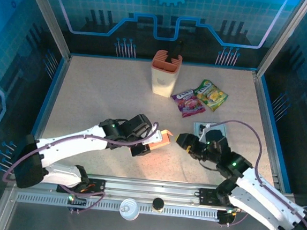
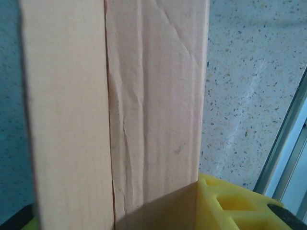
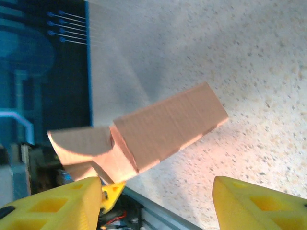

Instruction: Fold the paper box

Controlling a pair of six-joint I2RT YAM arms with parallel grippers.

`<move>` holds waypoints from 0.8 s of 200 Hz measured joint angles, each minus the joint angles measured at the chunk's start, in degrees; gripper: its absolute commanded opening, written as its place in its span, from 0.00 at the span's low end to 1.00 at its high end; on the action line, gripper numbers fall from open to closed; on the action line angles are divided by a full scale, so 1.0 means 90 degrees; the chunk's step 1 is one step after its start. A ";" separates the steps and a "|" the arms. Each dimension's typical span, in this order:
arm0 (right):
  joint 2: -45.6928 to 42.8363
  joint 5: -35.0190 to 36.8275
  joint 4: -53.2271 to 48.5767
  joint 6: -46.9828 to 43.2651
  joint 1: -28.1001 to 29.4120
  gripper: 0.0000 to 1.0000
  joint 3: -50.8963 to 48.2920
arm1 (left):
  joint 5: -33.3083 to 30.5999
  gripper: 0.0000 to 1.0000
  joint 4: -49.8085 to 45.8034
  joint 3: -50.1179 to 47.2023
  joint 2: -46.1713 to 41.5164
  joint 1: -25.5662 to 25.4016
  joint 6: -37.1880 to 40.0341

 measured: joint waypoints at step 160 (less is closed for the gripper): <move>0.2611 0.1372 0.2140 0.1715 0.0911 0.54 -0.0022 | 0.0413 0.42 0.0000 0.0515 0.1015 0.0313 0.0112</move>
